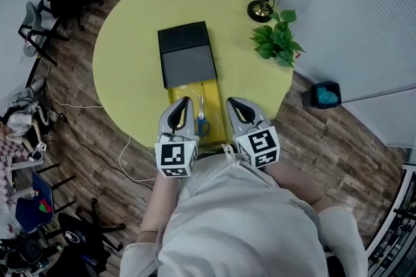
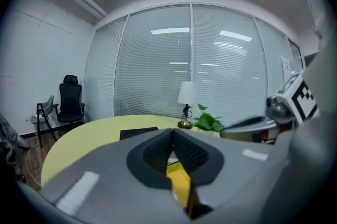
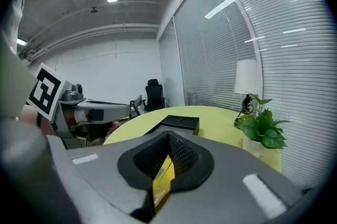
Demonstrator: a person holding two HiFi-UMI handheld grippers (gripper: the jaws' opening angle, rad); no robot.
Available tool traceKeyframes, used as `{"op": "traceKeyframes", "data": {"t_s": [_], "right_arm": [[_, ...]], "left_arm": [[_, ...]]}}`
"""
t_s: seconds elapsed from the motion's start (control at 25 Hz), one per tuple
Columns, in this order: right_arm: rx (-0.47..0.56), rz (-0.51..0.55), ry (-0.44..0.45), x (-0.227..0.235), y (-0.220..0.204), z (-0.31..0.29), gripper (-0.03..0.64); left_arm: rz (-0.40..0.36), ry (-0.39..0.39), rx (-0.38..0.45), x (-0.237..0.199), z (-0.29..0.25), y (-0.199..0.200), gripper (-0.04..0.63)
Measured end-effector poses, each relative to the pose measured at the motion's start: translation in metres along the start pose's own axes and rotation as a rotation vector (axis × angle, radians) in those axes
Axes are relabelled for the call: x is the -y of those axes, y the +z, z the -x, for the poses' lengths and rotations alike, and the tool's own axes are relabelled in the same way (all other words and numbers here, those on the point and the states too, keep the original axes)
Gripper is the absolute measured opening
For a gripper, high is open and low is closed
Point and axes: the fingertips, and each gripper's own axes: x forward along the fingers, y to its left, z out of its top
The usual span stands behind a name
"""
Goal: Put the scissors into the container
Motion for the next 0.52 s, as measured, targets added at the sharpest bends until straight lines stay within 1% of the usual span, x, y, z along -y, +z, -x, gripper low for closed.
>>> {"op": "traceKeyframes", "data": {"t_s": [0.52], "right_arm": [[-0.033, -0.009, -0.007, 0.011, -0.007, -0.005, -0.002]], "left_arm": [[-0.002, -0.004, -0.052, 0.003, -0.012, -0.011, 0.008]]}}
